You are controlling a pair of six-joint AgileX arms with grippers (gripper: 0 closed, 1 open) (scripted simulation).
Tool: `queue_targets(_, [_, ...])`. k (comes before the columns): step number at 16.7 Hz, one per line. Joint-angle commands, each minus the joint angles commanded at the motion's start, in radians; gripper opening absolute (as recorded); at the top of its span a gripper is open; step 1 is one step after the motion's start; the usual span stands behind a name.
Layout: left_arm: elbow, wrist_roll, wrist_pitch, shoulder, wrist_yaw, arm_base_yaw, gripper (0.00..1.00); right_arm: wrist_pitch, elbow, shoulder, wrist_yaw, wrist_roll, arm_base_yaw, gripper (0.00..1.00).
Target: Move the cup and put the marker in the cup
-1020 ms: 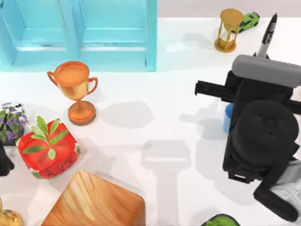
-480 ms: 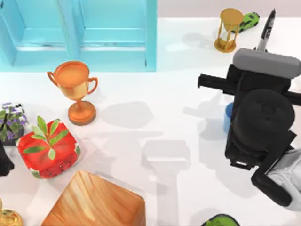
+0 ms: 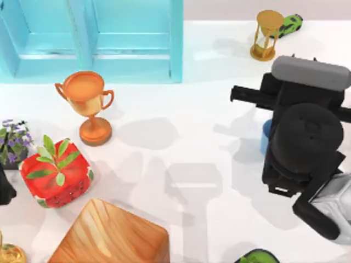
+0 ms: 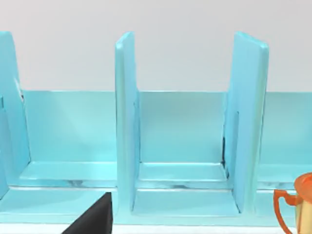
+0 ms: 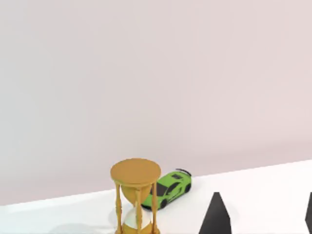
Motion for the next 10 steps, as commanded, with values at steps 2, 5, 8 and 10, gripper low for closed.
queue_targets(2, [0.0,0.0,0.0,0.0,0.0,0.0,1.0,0.0,0.0,0.0,0.0,0.0,0.0,0.75])
queue_targets(5, [0.0,0.0,0.0,0.0,0.0,0.0,1.0,0.0,0.0,0.0,0.0,0.0,0.0,0.98])
queue_targets(8, [0.0,0.0,0.0,0.0,0.0,0.0,1.0,0.0,0.0,0.0,0.0,0.0,0.0,1.0])
queue_targets(10, [0.0,0.0,0.0,0.0,0.0,0.0,1.0,0.0,0.0,0.0,0.0,0.0,0.0,1.0])
